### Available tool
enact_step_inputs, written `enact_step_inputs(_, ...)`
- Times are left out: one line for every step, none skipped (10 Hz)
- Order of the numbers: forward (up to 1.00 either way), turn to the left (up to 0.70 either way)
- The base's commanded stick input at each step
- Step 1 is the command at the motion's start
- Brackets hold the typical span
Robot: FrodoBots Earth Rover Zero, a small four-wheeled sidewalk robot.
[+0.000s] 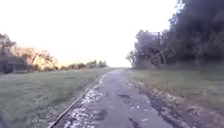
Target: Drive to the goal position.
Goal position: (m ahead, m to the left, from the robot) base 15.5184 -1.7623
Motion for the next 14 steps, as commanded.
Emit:
enact_step_inputs(0.7, 0.0)
enact_step_inputs(0.7, 0.0)
enact_step_inputs(0.7, 0.0)
enact_step_inputs(0.7, 0.0)
enact_step_inputs(0.7, 0.0)
enact_step_inputs(0.7, 0.0)
enact_step_inputs(0.7, 0.0)
enact_step_inputs(0.7, 0.0)
enact_step_inputs(0.7, 0.0)
enact_step_inputs(0.69, 0.0)
enact_step_inputs(0.68, 0.0)
enact_step_inputs(0.69, 0.0)
enact_step_inputs(0.69, 0.0)
enact_step_inputs(0.69, 0.0)
